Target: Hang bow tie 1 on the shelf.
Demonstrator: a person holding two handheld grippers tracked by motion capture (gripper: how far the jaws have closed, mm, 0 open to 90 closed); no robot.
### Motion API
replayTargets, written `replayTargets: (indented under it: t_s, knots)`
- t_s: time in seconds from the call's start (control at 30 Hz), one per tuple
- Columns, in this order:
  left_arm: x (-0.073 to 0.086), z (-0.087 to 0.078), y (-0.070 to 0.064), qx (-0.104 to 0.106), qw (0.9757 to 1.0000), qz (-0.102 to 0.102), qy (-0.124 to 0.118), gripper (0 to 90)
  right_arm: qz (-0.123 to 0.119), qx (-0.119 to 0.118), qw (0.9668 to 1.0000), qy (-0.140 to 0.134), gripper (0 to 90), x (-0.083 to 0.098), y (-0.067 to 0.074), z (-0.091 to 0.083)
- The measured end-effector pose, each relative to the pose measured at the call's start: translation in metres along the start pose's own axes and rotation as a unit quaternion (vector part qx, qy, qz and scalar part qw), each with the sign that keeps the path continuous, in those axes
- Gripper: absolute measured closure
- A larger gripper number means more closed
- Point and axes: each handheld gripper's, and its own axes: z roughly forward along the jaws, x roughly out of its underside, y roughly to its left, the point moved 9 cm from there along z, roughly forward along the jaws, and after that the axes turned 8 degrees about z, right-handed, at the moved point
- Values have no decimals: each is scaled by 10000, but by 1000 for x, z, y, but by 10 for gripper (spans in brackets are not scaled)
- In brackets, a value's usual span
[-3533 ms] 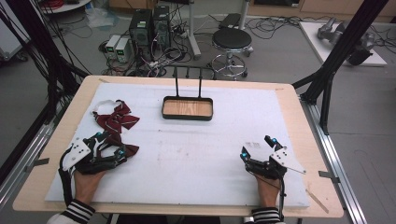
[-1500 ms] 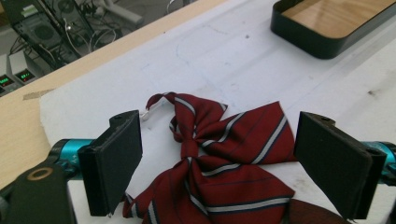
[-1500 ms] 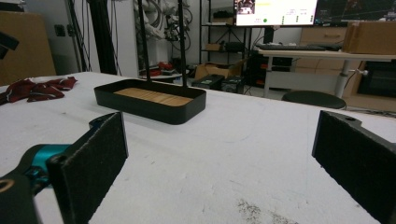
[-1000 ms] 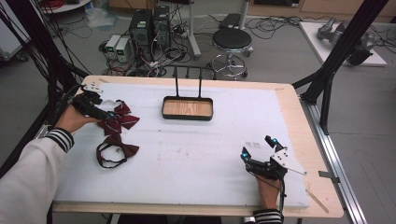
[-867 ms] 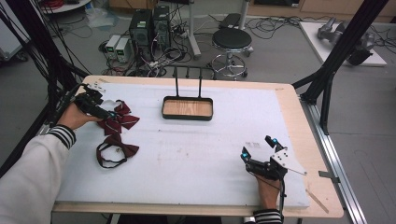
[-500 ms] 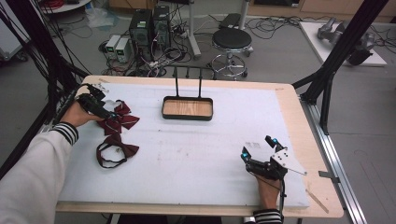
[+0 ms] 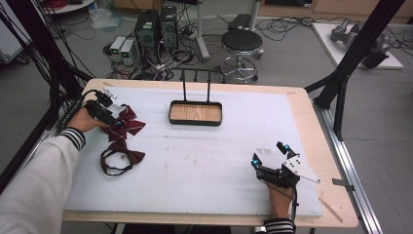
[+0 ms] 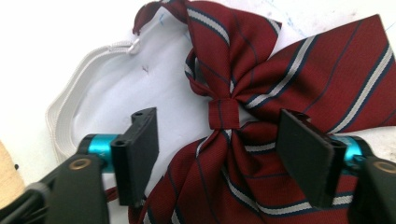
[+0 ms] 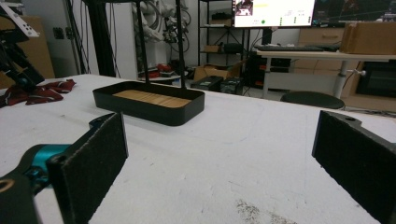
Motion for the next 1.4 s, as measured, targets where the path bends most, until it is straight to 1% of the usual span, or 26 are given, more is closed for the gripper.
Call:
replayTargets:
  t_s: [0.03, 0.07, 0.17, 0.23, 0.3, 0.43, 0.5, 0.7, 0.83, 0.97, 1.07, 1.13, 1.17, 1.23, 1.3, 1.33, 1.4]
  knots:
    - [0, 0, 1, -16, 10000, -17, -10, 335, 1, 0, 10000, 0, 26, 0, 0, 0]
    - [0, 0, 1, 23, 10000, -16, -9, 351, 0, 1, 10000, 0, 26, 0, 0, 0]
    - [0, 0, 0, 44, 10000, -24, 0, 409, 2, 1, 10000, 0, 25, 0, 0, 0]
    - [0, 1, -1, 26, 10000, 20, 32, 456, 3, 5, 10000, -1, 25, 0, 0, 0]
    - [-1, 1, -3, 21, 9999, 78, 78, 572, 3, 5, 10000, -1, 26, 0, 0, 0]
    - [-3, 3, -8, -2, 9998, 163, 148, 682, 0, 7, 10000, 0, 26, 0, 0, 0]
    - [-4, 3, -9, -4, 9998, 107, 142, 735, -5, 9, 10000, -3, 25, 0, 0, 0]
    - [-4, 2, -9, -61, 9997, 142, 199, 749, -23, 14, 10000, -9, 25, 0, 0, 0]
    - [-4, 1, -9, -115, 9997, 169, 164, 749, -33, 15, 10000, -11, 26, 0, -1, 0]
    - [-8, -4, -10, -123, 9998, 175, -8, 749, -32, 12, 10000, -11, 25, 0, 0, 0]
    - [-12, -8, -11, -198, 9995, 215, -129, 750, -43, 14, 10000, -16, 25, 0, -1, 0]
    - [-15, -11, -11, -244, 9991, 254, -219, 750, -7, 9, 10000, 10, 25, 0, 0, 0]
    - [-17, -13, -12, -260, 9990, 241, -285, 750, -39, 13, 10000, -14, 26, 0, 0, 0]
    - [-21, -17, -12, -320, 9982, 262, -431, 751, -7, 9, 10000, 10, 26, 0, 0, 0]
    - [-26, -21, -12, -382, 9973, 254, -581, 751, -53, 12, 10000, -16, 25, 0, -1, 0]
    - [-28, -23, -12, -425, 9965, 262, -672, 751, -10, 7, 10000, 9, 26, 0, 0, 0]
    - [-31, -28, -12, -496, 9949, 257, -835, 750, -61, 11, 10000, -18, 25, 0, -1, 0]
